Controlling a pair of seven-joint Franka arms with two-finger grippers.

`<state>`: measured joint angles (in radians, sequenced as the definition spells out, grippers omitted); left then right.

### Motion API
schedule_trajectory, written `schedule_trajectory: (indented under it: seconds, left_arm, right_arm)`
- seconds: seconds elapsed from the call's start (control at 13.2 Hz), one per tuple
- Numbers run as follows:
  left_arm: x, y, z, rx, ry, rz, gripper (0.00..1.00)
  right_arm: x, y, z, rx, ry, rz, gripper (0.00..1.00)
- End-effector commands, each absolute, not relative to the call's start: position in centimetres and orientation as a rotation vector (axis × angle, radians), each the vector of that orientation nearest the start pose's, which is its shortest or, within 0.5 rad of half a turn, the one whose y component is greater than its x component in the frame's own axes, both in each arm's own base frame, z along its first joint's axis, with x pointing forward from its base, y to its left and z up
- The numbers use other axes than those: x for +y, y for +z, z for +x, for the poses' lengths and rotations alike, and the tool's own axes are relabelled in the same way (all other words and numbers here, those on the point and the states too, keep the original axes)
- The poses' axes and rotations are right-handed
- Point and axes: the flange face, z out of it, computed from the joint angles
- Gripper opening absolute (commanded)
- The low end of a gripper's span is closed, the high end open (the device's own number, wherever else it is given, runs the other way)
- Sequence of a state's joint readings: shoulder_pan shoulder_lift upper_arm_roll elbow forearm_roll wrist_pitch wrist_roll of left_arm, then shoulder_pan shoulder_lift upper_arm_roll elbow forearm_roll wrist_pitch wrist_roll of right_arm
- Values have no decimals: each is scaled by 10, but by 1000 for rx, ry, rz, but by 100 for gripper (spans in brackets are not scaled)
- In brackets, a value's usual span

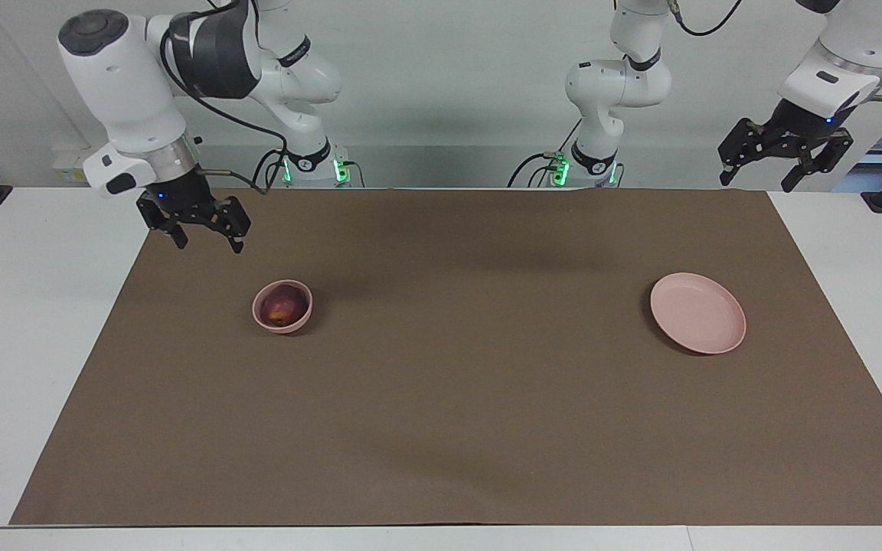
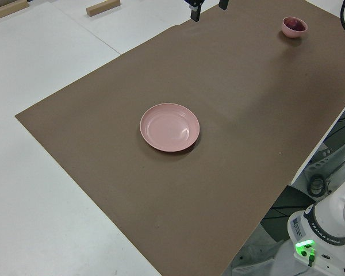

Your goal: Move apple from plate to bowl

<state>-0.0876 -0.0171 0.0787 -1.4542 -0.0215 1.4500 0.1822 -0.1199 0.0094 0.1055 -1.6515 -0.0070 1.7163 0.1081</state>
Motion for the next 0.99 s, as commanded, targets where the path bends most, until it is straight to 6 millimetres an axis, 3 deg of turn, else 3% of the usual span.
schedule_trajectory:
  seconds: [0.0, 0.91]
  left_arm:
    - [-6, 683, 534, 306, -17, -3157, 100]
    - [-6, 683, 534, 306, -17, -3157, 100]
  right_arm:
    - [-14, 627, 569, 208, -62, -3145, 100]
    - [-10, 621, 562, 196, -28, -3153, 100]
